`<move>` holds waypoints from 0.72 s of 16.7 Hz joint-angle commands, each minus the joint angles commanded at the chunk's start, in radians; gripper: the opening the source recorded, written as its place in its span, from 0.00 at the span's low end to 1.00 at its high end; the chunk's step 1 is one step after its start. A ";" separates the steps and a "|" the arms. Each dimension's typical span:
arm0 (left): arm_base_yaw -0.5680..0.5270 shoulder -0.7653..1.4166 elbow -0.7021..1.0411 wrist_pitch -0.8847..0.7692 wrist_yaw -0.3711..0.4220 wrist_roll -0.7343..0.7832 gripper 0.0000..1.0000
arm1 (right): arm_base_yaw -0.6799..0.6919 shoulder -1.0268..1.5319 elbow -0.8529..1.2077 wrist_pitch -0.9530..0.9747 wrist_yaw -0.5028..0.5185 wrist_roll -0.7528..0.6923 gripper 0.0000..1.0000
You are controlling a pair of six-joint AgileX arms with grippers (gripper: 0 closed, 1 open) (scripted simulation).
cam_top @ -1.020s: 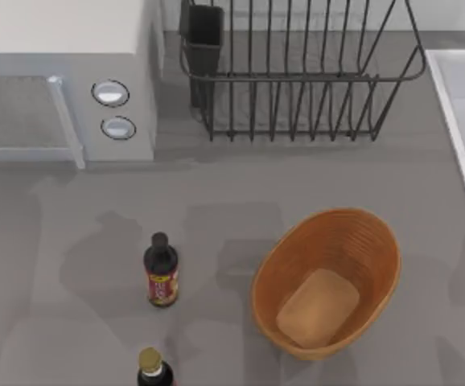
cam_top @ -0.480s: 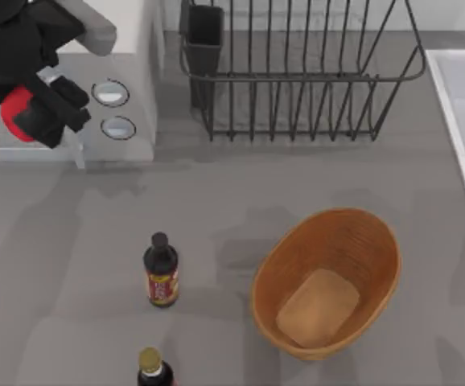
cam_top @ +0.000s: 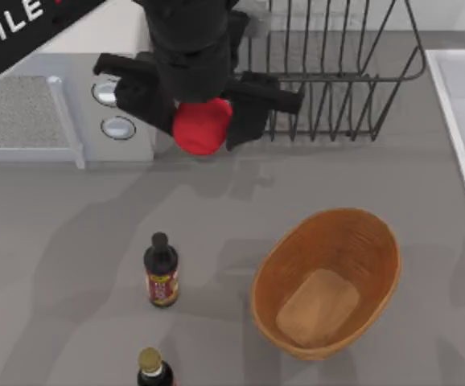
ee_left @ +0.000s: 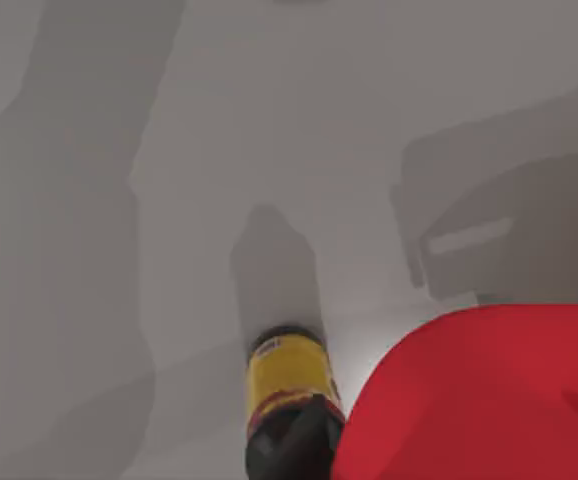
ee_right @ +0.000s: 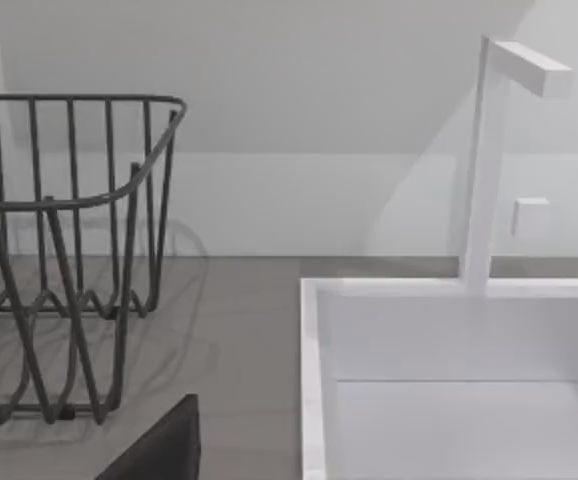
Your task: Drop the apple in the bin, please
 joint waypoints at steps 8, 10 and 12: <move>-0.257 0.120 0.036 0.043 0.123 -0.538 0.00 | 0.000 0.000 0.000 0.000 0.000 0.000 1.00; -0.274 0.127 0.036 0.047 0.141 -0.570 0.00 | 0.000 0.000 0.000 0.000 0.000 0.000 1.00; -0.274 0.127 0.036 0.047 0.141 -0.570 0.00 | 0.000 0.000 0.000 0.000 0.000 0.000 1.00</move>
